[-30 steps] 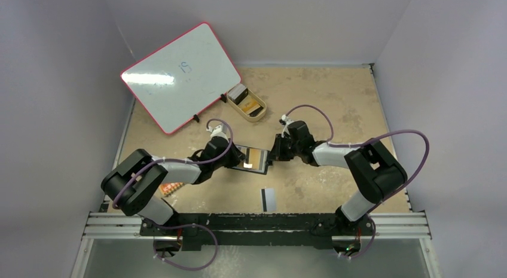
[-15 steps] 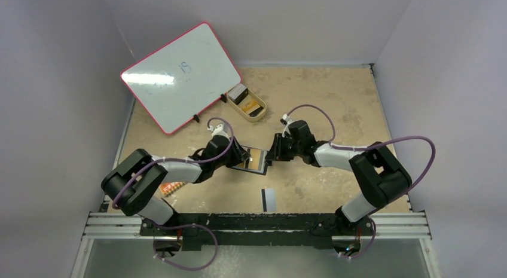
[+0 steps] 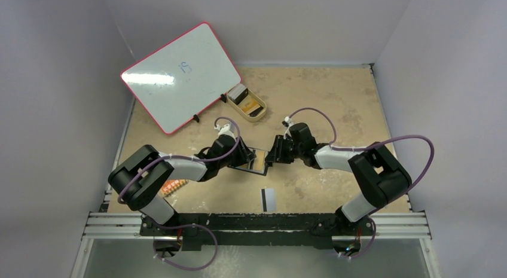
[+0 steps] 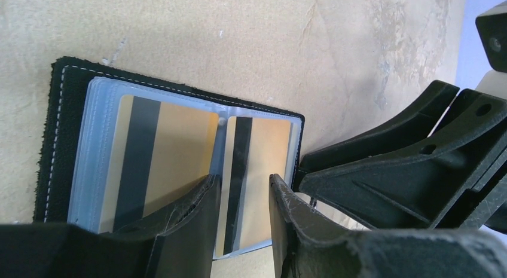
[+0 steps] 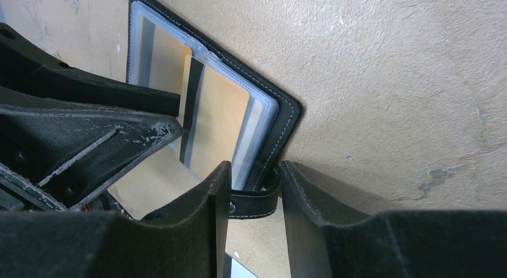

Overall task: Put the credit cards into the card holder
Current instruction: Insert the credit card into the card holder.

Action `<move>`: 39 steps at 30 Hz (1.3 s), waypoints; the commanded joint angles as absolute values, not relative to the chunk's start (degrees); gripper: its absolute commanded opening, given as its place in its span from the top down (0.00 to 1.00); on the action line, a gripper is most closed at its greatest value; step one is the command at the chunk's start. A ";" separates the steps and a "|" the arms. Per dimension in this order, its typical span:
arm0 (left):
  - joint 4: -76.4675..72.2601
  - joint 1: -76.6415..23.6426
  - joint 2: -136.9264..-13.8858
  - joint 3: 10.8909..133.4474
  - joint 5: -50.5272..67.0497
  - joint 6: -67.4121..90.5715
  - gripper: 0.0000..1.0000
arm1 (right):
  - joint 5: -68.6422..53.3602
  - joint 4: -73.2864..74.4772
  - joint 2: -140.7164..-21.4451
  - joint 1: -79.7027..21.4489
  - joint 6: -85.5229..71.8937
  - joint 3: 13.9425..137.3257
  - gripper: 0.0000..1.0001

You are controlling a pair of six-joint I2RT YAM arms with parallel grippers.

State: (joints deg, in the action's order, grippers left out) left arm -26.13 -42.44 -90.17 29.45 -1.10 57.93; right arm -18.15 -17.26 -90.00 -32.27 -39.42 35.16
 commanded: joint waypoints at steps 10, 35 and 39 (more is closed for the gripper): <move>-29.86 -47.33 -91.77 33.09 -1.88 55.55 0.65 | -18.61 -16.97 -92.08 -32.62 -36.34 37.38 0.64; -6.88 -40.00 -73.10 28.94 -12.82 58.07 0.54 | 0.57 2.39 -83.48 -38.77 -35.31 45.94 0.49; -2.45 -37.14 -71.16 28.12 -12.92 57.17 0.54 | 4.50 5.08 -85.34 -40.43 -34.61 48.30 0.48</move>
